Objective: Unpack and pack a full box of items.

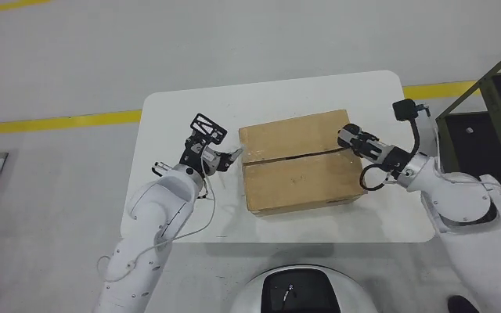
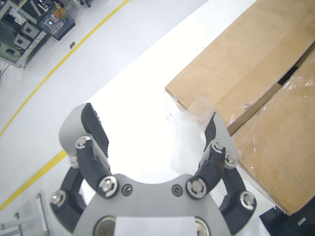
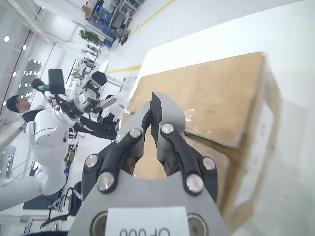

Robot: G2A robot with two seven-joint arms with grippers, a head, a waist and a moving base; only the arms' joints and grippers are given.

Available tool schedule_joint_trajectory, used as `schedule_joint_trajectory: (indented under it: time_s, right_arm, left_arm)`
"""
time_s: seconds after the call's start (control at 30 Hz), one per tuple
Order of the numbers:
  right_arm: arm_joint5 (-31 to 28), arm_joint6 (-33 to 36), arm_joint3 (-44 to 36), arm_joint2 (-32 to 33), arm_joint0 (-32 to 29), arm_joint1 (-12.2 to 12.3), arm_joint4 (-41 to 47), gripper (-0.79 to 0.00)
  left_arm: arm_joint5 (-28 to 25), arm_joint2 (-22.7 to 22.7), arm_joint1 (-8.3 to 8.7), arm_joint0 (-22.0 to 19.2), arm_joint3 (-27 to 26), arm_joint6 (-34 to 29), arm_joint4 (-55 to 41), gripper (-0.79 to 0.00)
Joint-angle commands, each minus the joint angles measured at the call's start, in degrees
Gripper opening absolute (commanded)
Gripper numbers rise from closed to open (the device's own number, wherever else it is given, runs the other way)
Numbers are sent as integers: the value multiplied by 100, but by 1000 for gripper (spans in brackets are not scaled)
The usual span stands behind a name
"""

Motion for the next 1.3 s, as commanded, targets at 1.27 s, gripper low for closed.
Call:
schedule_joint_trajectory:
  time_s: [1.27]
  right_arm:
    - [5, -560, 564, 234, -623, 35, 479, -767]
  left_arm:
    - [-961, -510, -169, -165, -754, -1379, -473, 0]
